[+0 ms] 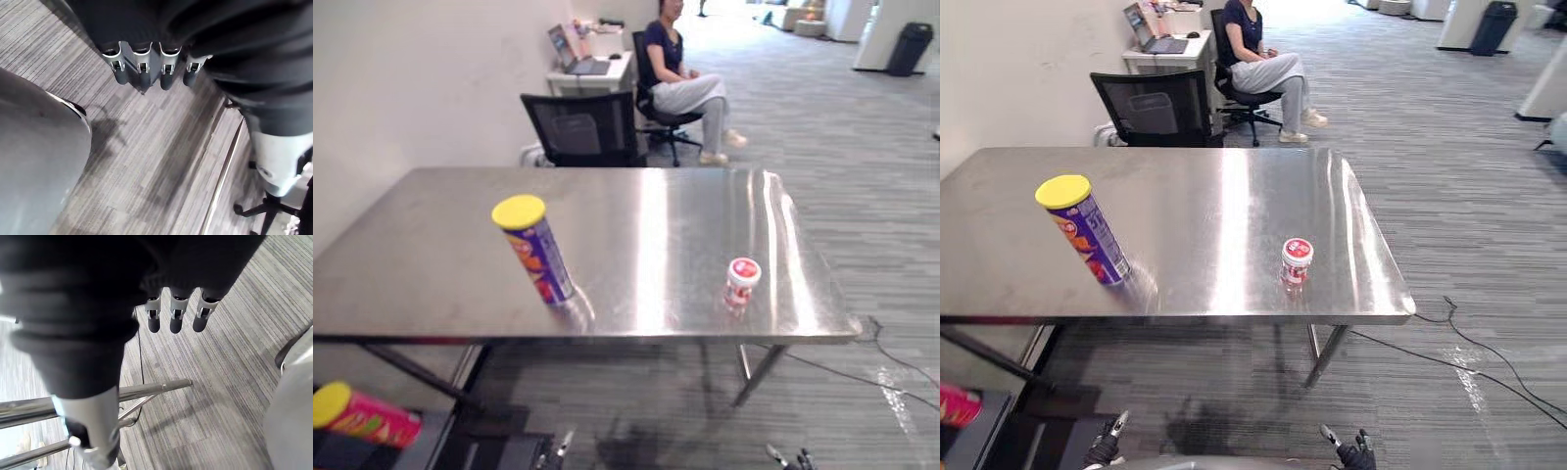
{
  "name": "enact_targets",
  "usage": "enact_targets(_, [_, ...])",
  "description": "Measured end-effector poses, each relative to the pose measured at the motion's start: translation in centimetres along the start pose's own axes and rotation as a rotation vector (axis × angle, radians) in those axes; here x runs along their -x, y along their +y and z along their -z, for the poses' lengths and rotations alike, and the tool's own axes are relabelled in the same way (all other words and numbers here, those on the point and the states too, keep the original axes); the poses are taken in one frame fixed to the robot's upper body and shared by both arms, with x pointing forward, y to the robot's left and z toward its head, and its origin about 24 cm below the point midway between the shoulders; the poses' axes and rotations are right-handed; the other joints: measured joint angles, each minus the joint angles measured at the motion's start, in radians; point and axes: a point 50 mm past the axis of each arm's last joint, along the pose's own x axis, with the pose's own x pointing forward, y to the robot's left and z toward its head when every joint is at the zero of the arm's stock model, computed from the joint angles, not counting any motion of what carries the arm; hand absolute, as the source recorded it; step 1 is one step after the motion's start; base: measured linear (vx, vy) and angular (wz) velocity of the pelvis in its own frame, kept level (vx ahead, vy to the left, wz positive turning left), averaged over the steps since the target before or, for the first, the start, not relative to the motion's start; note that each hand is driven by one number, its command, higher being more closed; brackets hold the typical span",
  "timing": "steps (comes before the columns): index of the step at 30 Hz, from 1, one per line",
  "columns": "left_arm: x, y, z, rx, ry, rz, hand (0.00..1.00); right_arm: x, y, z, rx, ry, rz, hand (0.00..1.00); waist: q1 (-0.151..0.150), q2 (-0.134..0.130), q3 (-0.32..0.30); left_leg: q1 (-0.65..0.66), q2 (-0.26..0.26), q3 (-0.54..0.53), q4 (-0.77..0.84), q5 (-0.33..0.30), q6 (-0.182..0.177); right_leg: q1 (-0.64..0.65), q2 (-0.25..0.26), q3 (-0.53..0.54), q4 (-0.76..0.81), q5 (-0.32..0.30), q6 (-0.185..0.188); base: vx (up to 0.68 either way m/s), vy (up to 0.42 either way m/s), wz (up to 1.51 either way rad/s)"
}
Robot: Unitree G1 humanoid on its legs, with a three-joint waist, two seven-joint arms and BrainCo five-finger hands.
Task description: Put the gum and the chips on the shelf.
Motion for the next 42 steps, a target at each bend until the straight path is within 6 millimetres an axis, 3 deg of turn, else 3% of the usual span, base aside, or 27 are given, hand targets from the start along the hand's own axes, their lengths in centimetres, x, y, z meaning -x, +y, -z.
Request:
enact_targets(4, [0.0,-0.4,0.1,-0.072,0.006,0.014,0.00,-0.1,-0.1,-0.1,0.002,-0.006,0.007,0.00,0.002,0.010,-0.011,0.043,-0.009,0.069,-0.085,0.012,0.024,-0.031,-0.035,-0.147,-0.036,0.104,0.008,0.07,0.192,-0.51])
enact_targets(9, [-0.1,-0.9,0.2,-0.136,0.013,0.042,0.00,-0.6,0.7,-1.1,0.057,-0.043,-0.029,0.00,0.004,0.028,-0.011,0.071,-0.017,0.202,-0.151,0.028,0.047,-0.076,-0.080,-0.457,-0.121,0.183,-0.010,-0.03,0.100,-0.84])
enact_targets(13, [-0.1,-1.2,0.2,-0.157,0.011,0.058,0.00,-0.7,1.0,-1.3,0.105,-0.045,-0.026,0.00,0.005,0.026,-0.012,0.067,-0.045,0.177,-0.152,0.036,0.043,-0.050,-0.093,-0.493,-0.222,0.182,-0.003,-0.07,-0.030,-0.42])
enact_targets(15, [-0.1,-1.3,0.1,-0.170,0.011,0.065,0.00,-0.8,1.0,-1.3,0.110,-0.044,-0.024,0.00,0.004,0.020,-0.009,0.072,-0.060,0.136,-0.192,0.059,0.042,-0.052,-0.102,-0.518,-0.235,0.162,0.036,-0.12,-0.077,0.08])
enact_targets(19, [-0.1,-1.4,0.2,-0.174,0.010,0.069,0.00,-0.8,1.0,-1.3,0.122,-0.043,-0.026,0.00,0.010,0.021,-0.007,0.105,-0.057,0.090,-0.312,0.133,0.031,-0.060,-0.088,-0.541,-0.232,0.155,0.037,-0.14,-0.069,0.20])
enact_targets(26, [-0.2,-1.0,0.0,-0.181,0.006,0.059,0.00,-0.7,0.6,-1.0,0.072,-0.022,0.017,0.00,0.010,0.004,-0.010,0.104,-0.054,0.070,-0.345,0.150,0.024,-0.057,-0.073,-0.543,-0.264,0.176,0.045,-0.02,-0.019,0.02])
enact_targets(31, [-0.2,-0.6,-0.2,-0.158,0.004,0.044,0.00,-0.7,-1.8,-0.7,-0.106,0.013,0.157,0.00,0.010,-0.005,-0.014,0.106,-0.071,0.064,-0.341,0.142,0.034,-0.033,-0.078,-0.545,-0.300,0.206,0.051,0.11,0.025,0.01])
enact_targets(35, [-0.4,0.6,-0.7,-0.118,-0.007,0.003,0.00,-0.9,-5.6,-1.9,-0.323,-0.029,0.348,0.00,0.009,-0.030,-0.009,0.122,-0.069,0.064,-0.334,0.123,0.034,-0.012,-0.078,-0.545,-0.302,0.208,0.050,0.08,0.011,-0.04])
enact_targets(36, [-0.4,1.2,-0.8,-0.088,-0.011,-0.016,0.00,-1.0,-7.4,-2.7,-0.406,-0.066,0.422,0.00,0.009,-0.042,-0.009,0.126,-0.067,0.064,-0.328,0.115,0.035,-0.007,-0.080,-0.546,-0.298,0.208,0.049,0.05,0.013,-0.01])
enact_targets(38, [-0.4,1.6,-0.7,-0.061,-0.008,-0.029,0.00,-0.9,-9.2,-4.0,-0.486,-0.132,0.482,0.00,0.009,-0.047,-0.010,0.130,-0.064,0.066,-0.326,0.109,0.037,-0.007,-0.086,-0.546,-0.292,0.213,0.043,0.02,0.034,-0.06])
enact_targets(42, [0.1,3.2,0.1,-0.037,-0.004,-0.069,0.00,-0.5,-12.5,-9.8,-0.591,-0.416,0.531,0.00,0.010,-0.044,-0.012,0.151,-0.070,0.091,-0.345,0.103,0.042,-0.009,-0.095,-0.546,-0.275,0.220,0.033,-0.02,0.047,-0.15])
